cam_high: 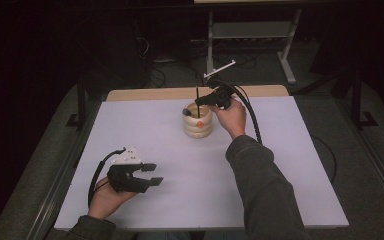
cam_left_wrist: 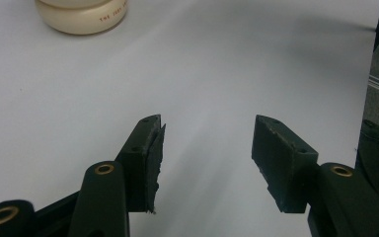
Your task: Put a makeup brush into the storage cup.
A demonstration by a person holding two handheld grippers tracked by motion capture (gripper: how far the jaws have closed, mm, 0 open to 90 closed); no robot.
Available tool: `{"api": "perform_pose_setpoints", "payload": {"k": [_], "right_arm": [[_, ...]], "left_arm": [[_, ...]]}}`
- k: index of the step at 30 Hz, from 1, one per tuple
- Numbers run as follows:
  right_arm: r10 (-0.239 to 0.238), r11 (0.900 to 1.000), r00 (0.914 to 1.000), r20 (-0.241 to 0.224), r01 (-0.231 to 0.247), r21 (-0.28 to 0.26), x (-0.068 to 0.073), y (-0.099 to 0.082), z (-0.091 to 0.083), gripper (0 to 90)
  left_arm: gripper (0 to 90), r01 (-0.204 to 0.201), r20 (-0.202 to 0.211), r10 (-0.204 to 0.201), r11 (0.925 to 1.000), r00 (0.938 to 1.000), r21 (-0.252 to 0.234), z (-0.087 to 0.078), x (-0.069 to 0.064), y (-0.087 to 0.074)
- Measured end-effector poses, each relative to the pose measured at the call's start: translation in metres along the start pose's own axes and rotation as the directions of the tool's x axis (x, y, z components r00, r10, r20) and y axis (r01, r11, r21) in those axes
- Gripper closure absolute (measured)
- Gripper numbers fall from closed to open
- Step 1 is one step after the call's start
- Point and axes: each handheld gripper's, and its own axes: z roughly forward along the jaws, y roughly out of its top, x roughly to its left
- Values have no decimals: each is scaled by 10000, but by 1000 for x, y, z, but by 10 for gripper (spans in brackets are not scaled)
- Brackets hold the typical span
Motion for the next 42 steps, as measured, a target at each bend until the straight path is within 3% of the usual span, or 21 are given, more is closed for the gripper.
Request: {"api": "perform_pose_setpoints", "payload": {"k": [6,9,15,16,19,21,22,26,29,30,31,34,37,42], "right_arm": [[-208,9998,9997,100,208,15,-1,-4,6,846],[85,9999,9999,105,-87,115,-2,-7,7,846],[-26,10000,9997,248,25,65,-8,-13,10,845],[216,9997,9995,235,-219,135,-7,-13,10,845],[-17,9998,9995,322,11,195,-9,-15,12,844],[198,9996,9994,279,-203,181,-8,-16,13,843],[-15,9998,9994,342,9,179,-9,-17,14,843],[162,9998,9995,283,-165,93,-8,-19,16,842],[-38,9999,9992,408,34,112,-10,-21,16,840],[188,9997,9990,395,-194,144,-8,-21,16,839],[-47,10000,9990,452,44,71,-10,-22,16,838],[-42,10000,9988,495,40,35,-10,-22,14,835],[-86,10000,9970,773,82,45,-8,-22,11,724],[170,9998,9966,804,-163,-91,-8,-24,4,681]], "left_arm": [[453,62,-3,-62,10000,10000,13,0,0,-1],[453,38,-37,-38,10000,10000,-4,0,0,-1],[452,-21,-7,21,10000,10000,34,1,1,-1],[453,-30,-7,30,10000,10000,33,1,1,-1],[452,-11,18,11,10000,10000,44,1,1,-1],[451,26,39,-26,10000,10000,56,2,0,-1],[451,34,42,-34,10000,10000,57,2,0,-1],[451,12,23,-12,10000,10000,69,2,1,-1],[451,36,43,-36,10000,10000,83,2,1,-1],[451,66,44,-67,9999,10000,77,3,1,-2],[451,68,44,-69,10000,10000,71,3,1,-2],[451,101,32,-102,9999,9999,57,3,1,-2],[448,45,-53,-45,10000,10000,9,2,3,-2],[436,227,-90,-227,9997,9997,-30,1,3,-2]]}}
